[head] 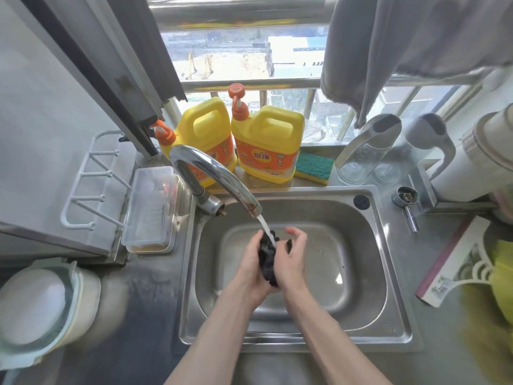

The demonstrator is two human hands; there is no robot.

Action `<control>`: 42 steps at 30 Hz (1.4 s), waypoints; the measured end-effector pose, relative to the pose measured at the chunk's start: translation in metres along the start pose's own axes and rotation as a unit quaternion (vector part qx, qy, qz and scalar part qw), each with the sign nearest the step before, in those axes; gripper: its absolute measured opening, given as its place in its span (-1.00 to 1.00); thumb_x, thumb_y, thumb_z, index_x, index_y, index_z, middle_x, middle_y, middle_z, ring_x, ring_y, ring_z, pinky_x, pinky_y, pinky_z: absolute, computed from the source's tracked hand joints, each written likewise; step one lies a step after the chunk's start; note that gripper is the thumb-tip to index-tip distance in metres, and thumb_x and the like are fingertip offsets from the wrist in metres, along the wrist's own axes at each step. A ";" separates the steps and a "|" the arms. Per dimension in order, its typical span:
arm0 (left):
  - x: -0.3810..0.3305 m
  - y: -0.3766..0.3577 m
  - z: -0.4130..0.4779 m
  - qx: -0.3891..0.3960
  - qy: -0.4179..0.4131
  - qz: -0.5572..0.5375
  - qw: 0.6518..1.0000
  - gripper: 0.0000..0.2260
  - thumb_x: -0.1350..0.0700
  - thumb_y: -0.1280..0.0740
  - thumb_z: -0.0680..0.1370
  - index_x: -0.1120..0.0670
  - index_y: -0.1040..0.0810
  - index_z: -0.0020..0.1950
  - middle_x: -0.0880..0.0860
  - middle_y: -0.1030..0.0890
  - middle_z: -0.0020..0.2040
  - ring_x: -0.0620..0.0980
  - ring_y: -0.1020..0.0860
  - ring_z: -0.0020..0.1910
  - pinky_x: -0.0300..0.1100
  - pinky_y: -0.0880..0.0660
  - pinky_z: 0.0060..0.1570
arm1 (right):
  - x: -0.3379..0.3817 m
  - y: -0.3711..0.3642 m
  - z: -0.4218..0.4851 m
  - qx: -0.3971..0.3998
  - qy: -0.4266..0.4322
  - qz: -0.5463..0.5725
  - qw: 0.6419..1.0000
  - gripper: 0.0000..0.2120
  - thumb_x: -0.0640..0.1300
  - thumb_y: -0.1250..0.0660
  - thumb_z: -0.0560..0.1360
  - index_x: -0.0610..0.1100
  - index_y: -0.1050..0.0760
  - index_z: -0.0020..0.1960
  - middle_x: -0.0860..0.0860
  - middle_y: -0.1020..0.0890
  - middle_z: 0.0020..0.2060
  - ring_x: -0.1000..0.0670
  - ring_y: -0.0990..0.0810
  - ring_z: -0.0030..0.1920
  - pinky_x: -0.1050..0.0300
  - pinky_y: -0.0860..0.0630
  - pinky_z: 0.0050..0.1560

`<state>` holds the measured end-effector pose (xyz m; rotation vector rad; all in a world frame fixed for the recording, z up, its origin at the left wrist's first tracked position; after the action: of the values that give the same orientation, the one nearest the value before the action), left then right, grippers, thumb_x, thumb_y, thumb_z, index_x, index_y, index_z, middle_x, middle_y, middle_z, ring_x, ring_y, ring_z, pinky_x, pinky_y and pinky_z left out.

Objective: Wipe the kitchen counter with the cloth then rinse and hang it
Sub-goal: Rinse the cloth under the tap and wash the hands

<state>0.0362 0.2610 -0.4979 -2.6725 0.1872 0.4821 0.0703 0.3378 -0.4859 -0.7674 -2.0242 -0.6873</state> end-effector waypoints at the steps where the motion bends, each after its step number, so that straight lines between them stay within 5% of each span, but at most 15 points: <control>1: -0.001 -0.004 0.003 -0.013 -0.007 -0.022 1.000 -0.68 -0.05 -0.20 0.66 0.04 -0.56 -0.21 0.01 -0.62 -0.36 -0.04 -0.62 -0.36 -0.17 -0.52 -0.24 | 0.006 -0.006 -0.007 0.035 0.076 -0.036 0.996 -0.78 -0.26 -0.19 0.65 0.01 -0.45 0.18 0.08 -0.59 0.00 0.04 -0.59 0.13 0.22 -0.46 0.06; 4: -0.005 0.002 0.014 -0.059 -0.015 -0.061 0.996 -0.70 0.10 -0.09 0.71 0.07 -0.45 -0.18 0.01 -0.54 -0.32 -0.05 -0.55 -0.38 -0.26 -0.50 -0.43 | 0.016 -0.010 -0.024 0.073 0.314 -0.215 0.922 -0.76 -0.18 -0.20 0.60 -0.01 -0.56 0.19 0.06 -0.56 0.10 0.06 -0.48 0.20 0.17 -0.34 0.27; 6: -0.003 0.006 0.015 -0.052 0.015 -0.065 0.996 -0.65 0.16 -0.09 0.69 0.17 -0.58 -0.18 0.10 -0.63 -0.33 0.05 -0.64 -0.42 -0.27 -0.52 -0.53 | 0.019 -0.006 -0.021 0.060 0.420 -0.302 0.854 -0.75 0.02 -0.22 0.63 -0.05 -0.60 0.15 0.02 -0.58 0.15 0.00 -0.48 0.26 0.04 -0.32 0.39; 11: 0.005 -0.008 0.013 0.023 0.031 -0.057 0.998 -0.65 0.09 -0.18 0.64 0.18 -0.65 -0.20 0.14 -0.68 -0.25 0.11 -0.69 -0.28 -0.13 -0.63 -0.27 | 0.022 -0.009 -0.003 0.036 0.443 -0.314 0.839 -0.66 0.04 -0.12 0.69 -0.14 -0.49 -0.10 -0.02 -0.53 -0.18 -0.07 -0.49 -0.12 -0.07 -0.47 0.02; 15: 0.010 -0.010 0.022 0.020 0.035 -0.062 0.997 -0.70 -0.01 -0.23 0.63 0.11 -0.60 -0.20 0.09 -0.62 -0.23 0.06 -0.62 -0.23 -0.12 -0.58 -0.21 | 0.013 -0.015 0.011 0.019 0.369 -0.298 0.880 -0.71 -0.02 -0.03 0.69 -0.05 -0.34 -0.17 0.03 -0.44 -0.28 -0.08 -0.42 -0.20 -0.14 -0.45 -0.02; 22: 0.026 0.004 0.047 -0.077 -0.003 -0.050 0.996 -0.74 -0.06 -0.14 0.68 0.05 -0.46 -0.10 0.05 -0.45 -0.21 -0.02 -0.50 -0.20 -0.20 -0.46 -0.17 | -0.009 -0.018 0.024 0.097 0.159 -0.230 0.955 -0.56 0.25 0.09 0.63 0.05 -0.31 -0.28 -0.03 -0.58 -0.29 -0.20 -0.55 -0.12 -0.08 -0.43 0.00; 28: 0.027 0.003 0.048 -0.096 0.010 0.001 0.995 -0.73 -0.03 -0.12 0.67 0.05 -0.47 -0.13 0.03 -0.55 -0.34 -0.01 -0.51 -0.25 -0.18 -0.41 -0.29 | -0.012 -0.011 0.041 0.055 -0.004 -0.167 0.984 -0.50 -0.01 -0.08 0.72 -0.12 -0.34 -0.38 -0.13 -0.53 -0.32 -0.14 -0.50 -0.20 -0.15 -0.50 -0.04; 33: 0.019 0.020 0.042 -0.192 -0.027 0.174 0.965 -0.49 -0.24 -0.06 0.66 0.06 -0.58 -0.21 0.06 -0.60 -0.37 0.05 -0.56 -0.38 -0.23 -0.45 -0.43 | -0.045 -0.016 0.048 0.025 -0.222 0.048 0.974 -0.63 -0.09 -0.16 0.63 -0.11 -0.38 -0.35 -0.10 -0.53 -0.39 -0.10 -0.49 -0.36 0.13 -0.40 -0.30; 36: 0.007 0.028 0.049 -0.177 -0.042 0.113 0.977 -0.59 -0.12 -0.11 0.70 0.12 -0.61 0.03 0.11 -0.65 -0.20 0.08 -0.61 -0.25 -0.13 -0.54 -0.30 | -0.059 -0.017 0.050 0.044 -0.315 0.234 0.919 -0.58 0.15 -0.24 0.65 -0.19 -0.57 -0.11 -0.24 -0.73 -0.12 -0.21 -0.72 -0.10 -0.11 -0.64 0.06; 38: -0.008 0.035 0.046 -0.166 -0.094 0.103 0.976 -0.77 0.07 -0.18 0.72 0.17 -0.55 0.15 0.13 -0.66 -0.08 0.11 -0.64 -0.11 -0.02 -0.62 -0.14 | -0.057 -0.017 0.046 0.120 -0.332 0.270 0.896 -0.51 0.21 -0.32 0.61 -0.24 -0.59 0.18 -0.28 -0.71 0.16 -0.28 -0.71 0.13 -0.29 -0.59 0.26; 40: -0.019 0.043 0.043 -0.151 -0.138 0.152 0.967 -0.87 0.17 -0.29 0.67 0.19 -0.54 0.18 0.18 -0.68 0.04 0.14 -0.67 0.01 0.13 -0.65 0.04 | -0.060 -0.011 0.047 0.151 -0.302 0.273 0.901 -0.60 -0.09 -0.42 0.59 -0.31 -0.51 0.32 -0.31 -0.67 0.23 -0.27 -0.69 0.09 -0.28 -0.61 0.20; 42: -0.027 0.049 0.035 -0.141 -0.167 0.181 0.959 -0.93 0.20 -0.40 0.61 0.16 -0.58 0.07 0.17 -0.70 0.00 0.10 -0.70 -0.06 0.10 -0.68 -0.03 | -0.060 0.000 0.050 0.148 -0.246 0.243 0.927 -0.68 -0.34 -0.41 0.56 -0.29 -0.48 0.30 -0.32 -0.68 0.13 -0.23 -0.70 -0.02 -0.16 -0.69 -0.04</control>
<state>-0.0095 0.2327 -0.5367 -2.7786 0.5463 1.1404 0.0722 0.3564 -0.5618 -1.2857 -2.1682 0.1152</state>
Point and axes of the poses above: each hand's wrist, its own z-axis towards the middle knuckle, its own y-axis out of the back of the hand, x = y × z, the point moved 7 cm from there along z, towards the middle knuckle
